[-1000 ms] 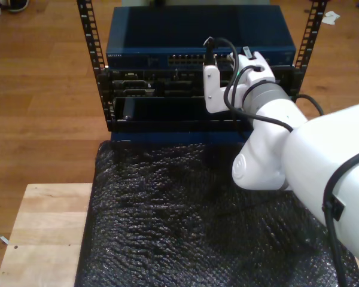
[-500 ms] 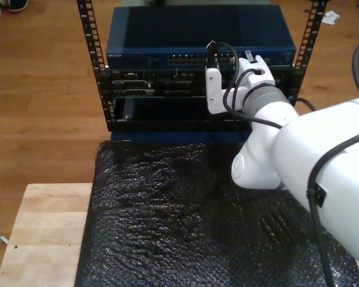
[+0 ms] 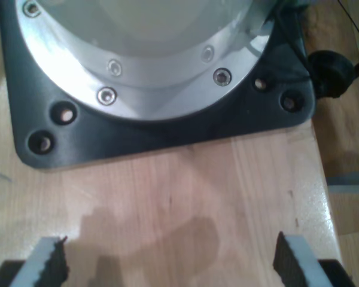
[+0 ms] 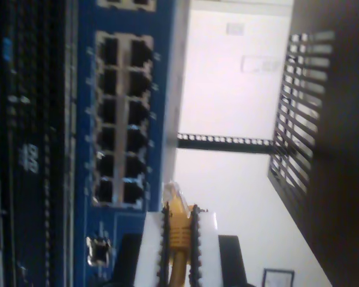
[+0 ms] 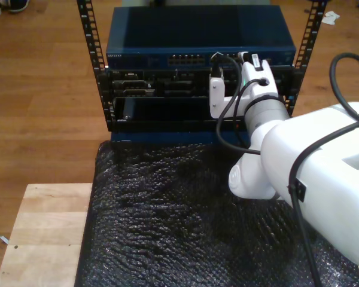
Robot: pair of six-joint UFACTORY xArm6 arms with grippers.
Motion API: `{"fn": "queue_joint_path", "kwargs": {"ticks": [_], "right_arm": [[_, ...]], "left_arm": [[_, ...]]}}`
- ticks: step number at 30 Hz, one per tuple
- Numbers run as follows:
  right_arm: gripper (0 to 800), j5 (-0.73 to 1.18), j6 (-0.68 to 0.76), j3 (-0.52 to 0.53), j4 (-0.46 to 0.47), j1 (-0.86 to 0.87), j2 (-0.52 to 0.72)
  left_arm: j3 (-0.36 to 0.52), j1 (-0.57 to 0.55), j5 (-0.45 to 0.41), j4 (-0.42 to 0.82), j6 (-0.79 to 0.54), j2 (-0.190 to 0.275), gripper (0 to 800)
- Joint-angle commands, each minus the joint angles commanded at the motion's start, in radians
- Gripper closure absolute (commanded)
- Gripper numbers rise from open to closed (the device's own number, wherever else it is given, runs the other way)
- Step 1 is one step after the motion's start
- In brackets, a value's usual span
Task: Grab the cable and plug it in
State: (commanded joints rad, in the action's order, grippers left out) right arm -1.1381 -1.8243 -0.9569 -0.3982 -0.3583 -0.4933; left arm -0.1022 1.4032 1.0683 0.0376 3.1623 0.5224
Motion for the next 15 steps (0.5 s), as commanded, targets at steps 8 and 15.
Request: {"fn": "queue_joint_path", "kwargs": {"ticks": [8,15], "right_arm": [[800,-0.11,0.0,0.0,-0.011,-0.003,-0.034],[800,-0.206,0.0,-0.011,-0.031,-0.015,-0.068]], "left_arm": [[0.0,0.0,0.0,0.0,0.0,0.0,0],[0.0,0.0,0.0,0.0,0.0,0.0,0]]}}
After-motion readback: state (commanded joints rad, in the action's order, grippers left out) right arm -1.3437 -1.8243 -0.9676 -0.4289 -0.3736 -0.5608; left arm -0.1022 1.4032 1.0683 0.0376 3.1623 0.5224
